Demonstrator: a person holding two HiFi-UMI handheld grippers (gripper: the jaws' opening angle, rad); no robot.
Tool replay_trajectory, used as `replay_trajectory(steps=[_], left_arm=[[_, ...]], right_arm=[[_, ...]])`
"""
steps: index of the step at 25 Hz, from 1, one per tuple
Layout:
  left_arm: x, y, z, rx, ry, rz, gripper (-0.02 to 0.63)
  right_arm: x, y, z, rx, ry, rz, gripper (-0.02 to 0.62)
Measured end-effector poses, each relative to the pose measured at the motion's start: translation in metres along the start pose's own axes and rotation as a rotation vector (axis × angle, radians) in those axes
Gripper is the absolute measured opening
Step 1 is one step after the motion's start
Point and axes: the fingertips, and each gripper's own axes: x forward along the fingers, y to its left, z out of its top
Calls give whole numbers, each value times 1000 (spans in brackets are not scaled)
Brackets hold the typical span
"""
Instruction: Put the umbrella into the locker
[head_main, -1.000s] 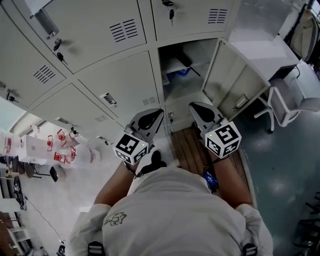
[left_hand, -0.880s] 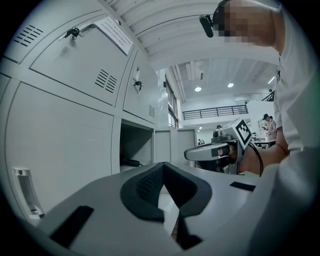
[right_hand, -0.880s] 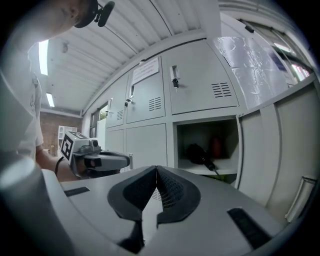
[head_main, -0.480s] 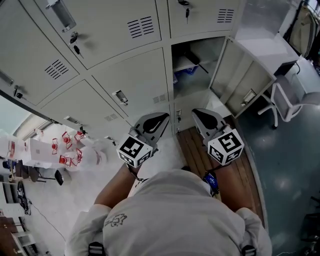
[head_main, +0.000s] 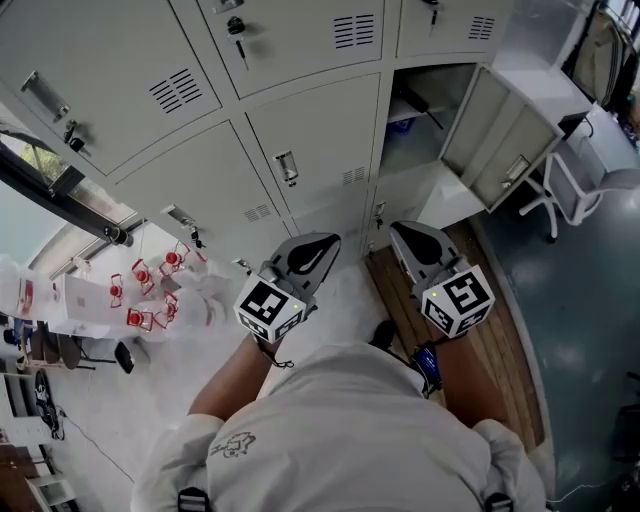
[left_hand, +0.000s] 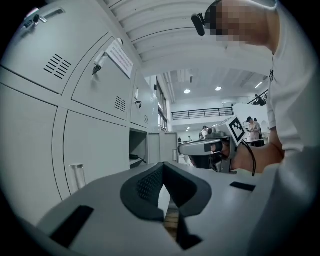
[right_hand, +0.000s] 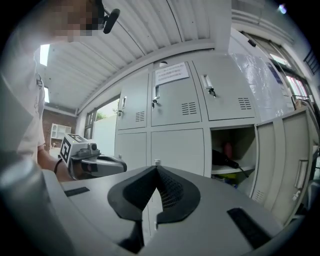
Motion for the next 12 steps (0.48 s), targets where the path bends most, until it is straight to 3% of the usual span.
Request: replay_trajectory(steps=[7, 12], left_arm=[[-40, -20, -21, -44, 6, -78, 11], [-58, -39, -8, -36, -23, -92, 11]], right_arm=[[-9, 57, -6, 2, 19, -39, 41], [-29, 82, -5, 10, 24, -44, 41]])
